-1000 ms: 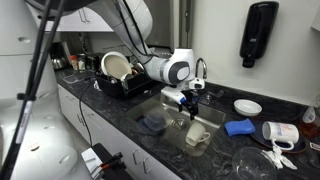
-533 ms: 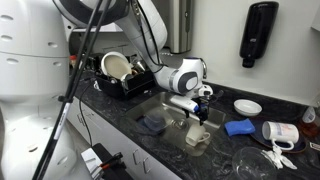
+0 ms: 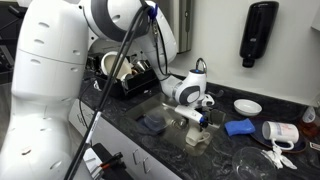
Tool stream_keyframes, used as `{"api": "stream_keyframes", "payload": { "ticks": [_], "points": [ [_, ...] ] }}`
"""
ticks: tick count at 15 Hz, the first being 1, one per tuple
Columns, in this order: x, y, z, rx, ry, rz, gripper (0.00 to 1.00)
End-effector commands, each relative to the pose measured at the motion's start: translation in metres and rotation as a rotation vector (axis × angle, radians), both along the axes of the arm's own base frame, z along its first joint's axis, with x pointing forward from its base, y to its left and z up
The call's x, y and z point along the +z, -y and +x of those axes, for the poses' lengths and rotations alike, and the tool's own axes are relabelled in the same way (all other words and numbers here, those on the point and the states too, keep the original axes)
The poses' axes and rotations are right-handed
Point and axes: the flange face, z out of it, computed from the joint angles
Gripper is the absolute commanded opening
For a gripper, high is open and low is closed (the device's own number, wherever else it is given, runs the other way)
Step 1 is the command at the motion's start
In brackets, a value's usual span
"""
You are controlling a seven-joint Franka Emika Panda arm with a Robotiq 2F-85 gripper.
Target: Put the cup upright
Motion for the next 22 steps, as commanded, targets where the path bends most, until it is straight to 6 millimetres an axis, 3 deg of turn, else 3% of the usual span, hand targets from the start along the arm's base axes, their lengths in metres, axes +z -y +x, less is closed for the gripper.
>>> {"api": "stream_keyframes", "payload": {
  "ticks": [1,8,20,21,22],
  "points": [
    [-0.021,0.003,0.009,0.002,-0.019,0.012,1.00],
    [-0.041,0.004,0.018,0.002,-0.042,0.013,1.00],
    [-0.053,-0.006,0.028,0.064,-0.056,0.000,1.00],
    [-0.056,-0.007,0.028,0.070,-0.055,-0.001,0.75],
    [-0.058,-0.008,0.027,0.076,-0.057,-0.004,0.73]
  ]
}}
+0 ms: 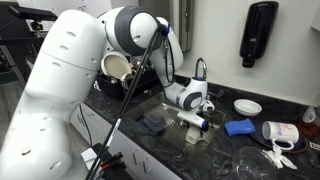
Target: Put the cup upright
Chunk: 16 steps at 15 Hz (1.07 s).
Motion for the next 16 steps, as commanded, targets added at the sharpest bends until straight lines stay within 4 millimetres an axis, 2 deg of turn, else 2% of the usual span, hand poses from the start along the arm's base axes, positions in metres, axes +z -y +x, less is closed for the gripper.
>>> {"api": "stream_keyframes", "payload": {
  "ticks": [1,8,11,16],
  "points": [
    [-0.012,-0.006,0.003,0.036,-0.017,0.000,0.70],
    [0.002,-0.013,0.000,0.045,-0.016,-0.032,0.69],
    [0.011,-0.026,-0.005,0.074,-0.014,-0.045,0.69],
    [0.018,-0.059,-0.011,0.148,-0.004,-0.033,0.69]
  ]
}}
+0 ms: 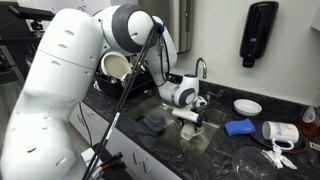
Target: Put the cup upright
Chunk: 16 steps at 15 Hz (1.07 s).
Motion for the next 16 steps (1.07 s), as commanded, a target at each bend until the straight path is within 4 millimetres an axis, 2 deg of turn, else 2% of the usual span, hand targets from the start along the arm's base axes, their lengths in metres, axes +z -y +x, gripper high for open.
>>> {"api": "stream_keyframes", "payload": {
  "ticks": [1,5,12,16],
  "points": [
    [0.017,-0.022,-0.012,0.046,0.005,0.005,0.69],
    [0.025,-0.036,-0.015,0.057,0.006,0.003,0.69],
    [0.027,-0.040,-0.019,0.069,0.002,0.017,0.69],
    [0.032,-0.064,-0.013,0.139,0.010,0.041,0.69]
  ]
}}
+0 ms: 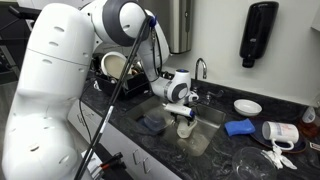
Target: Put the cup upright
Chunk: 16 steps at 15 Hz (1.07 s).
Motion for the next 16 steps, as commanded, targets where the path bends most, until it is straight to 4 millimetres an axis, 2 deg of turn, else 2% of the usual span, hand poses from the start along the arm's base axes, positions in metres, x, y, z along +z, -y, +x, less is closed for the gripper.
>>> {"api": "stream_keyframes", "payload": {
  "ticks": [1,5,8,13,16],
  "points": [
    [0.012,-0.027,-0.002,0.081,-0.004,0.026,0.69],
    [0.019,-0.057,-0.003,0.134,-0.049,0.048,0.69],
    [0.021,-0.071,-0.010,0.152,-0.119,0.069,0.69],
    [0.026,-0.074,-0.019,0.131,-0.201,0.070,0.69],
    [0.037,-0.070,-0.027,0.107,-0.231,0.051,0.69]
  ]
}}
